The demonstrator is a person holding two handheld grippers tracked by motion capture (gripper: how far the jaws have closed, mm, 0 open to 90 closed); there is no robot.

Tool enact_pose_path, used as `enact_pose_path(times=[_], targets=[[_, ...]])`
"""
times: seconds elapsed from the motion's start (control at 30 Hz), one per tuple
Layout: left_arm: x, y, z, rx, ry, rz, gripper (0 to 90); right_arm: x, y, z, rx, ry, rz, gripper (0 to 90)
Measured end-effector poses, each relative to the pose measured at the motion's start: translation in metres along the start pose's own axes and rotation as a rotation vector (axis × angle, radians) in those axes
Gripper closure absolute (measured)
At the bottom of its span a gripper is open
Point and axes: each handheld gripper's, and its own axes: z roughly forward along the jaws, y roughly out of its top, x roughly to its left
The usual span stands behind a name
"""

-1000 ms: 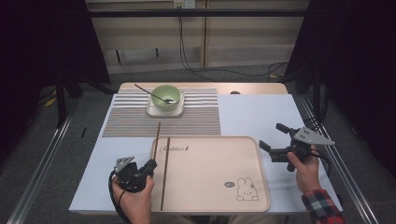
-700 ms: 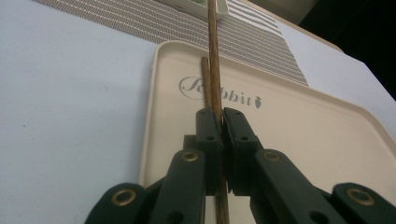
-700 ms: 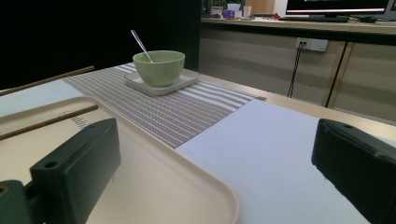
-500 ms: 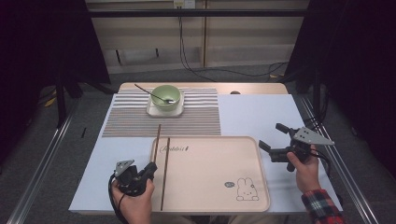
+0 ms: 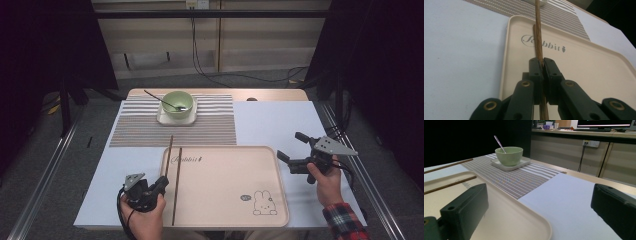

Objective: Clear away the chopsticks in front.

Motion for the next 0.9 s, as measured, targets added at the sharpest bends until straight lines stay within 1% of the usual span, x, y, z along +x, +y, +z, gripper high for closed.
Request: enact_pose_path(times=[0.07, 0.17, 0.2, 0.23, 0.27, 0.33, 0.37, 0.4, 0.5, 0.53, 0.6, 0.7, 0.87, 0.9], targets=[[0.0003, -0.0002, 0.0002, 0.0, -0.003, 0.0, 85.8, 0.0002, 0.0, -0.0001, 0.001, 0.001, 0.003, 0.8], [0.0, -0.0003, -0.0001, 0.003, 0.006, 0.0, 85.8, -0.0001, -0.0002, 0.0001, 0.004, 0.005, -0.004, 0.8], [0.0005, -0.0005, -0.0002, 0.003, -0.002, -0.001, 85.8, 0.0, -0.0001, 0.0002, 0.002, 0.003, -0.001, 0.8], [0.0, -0.001, 0.0, 0.002, 0.001, -0.008, 85.8, -0.0001, 0.0, 0.0002, 0.0, 0.0, -0.001, 0.8], [-0.0003, -0.0012, 0.0002, 0.011, 0.006, -0.006, 85.8, 0.0002, 0.0001, 0.0, 0.0, 0.001, 0.004, 0.8], [-0.0007, -0.0022, 0.0013, 0.01, 0.002, -0.013, 85.8, 0.0, 0.0001, 0.0, 0.001, 0.001, 0.0, 0.8], [-0.0004, -0.0024, 0.0016, 0.016, 0.006, -0.004, 85.8, 0.0001, 0.0002, 0.0001, 0.0, 0.0, 0.003, 0.8], [-0.0004, -0.0025, 0.0017, 0.017, 0.004, -0.003, 85.8, -0.0003, 0.0, 0.0001, 0.001, 0.001, -0.004, 0.8], [-0.0003, -0.0025, 0.0018, 0.022, 0.001, 0.002, 85.8, 0.0001, 0.0, 0.0002, 0.003, 0.005, -0.003, 0.8], [-0.0004, -0.0025, 0.0022, 0.025, 0.005, 0.001, 85.8, 0.0, -0.0001, 0.0003, 0.004, 0.004, -0.003, 0.8], [-0.0011, -0.0029, 0.0027, 0.029, 0.005, -0.012, 85.8, 0.0002, 0.0, 0.0005, 0.001, 0.002, 0.001, 0.8], [-0.0006, -0.0035, 0.0034, 0.036, 0.009, -0.001, 85.8, 0.0001, 0.0001, 0.0004, 0.001, 0.002, 0.001, 0.8], [-0.0009, -0.0044, 0.0045, 0.043, 0.012, -0.002, 85.8, 0.0001, 0.0002, 0.0002, -0.001, 0.0, 0.004, 0.8], [-0.001, -0.0046, 0.0047, 0.046, 0.015, -0.006, 85.8, -0.0003, 0.0001, 0.0002, 0.0, 0.005, -0.002, 0.8]])
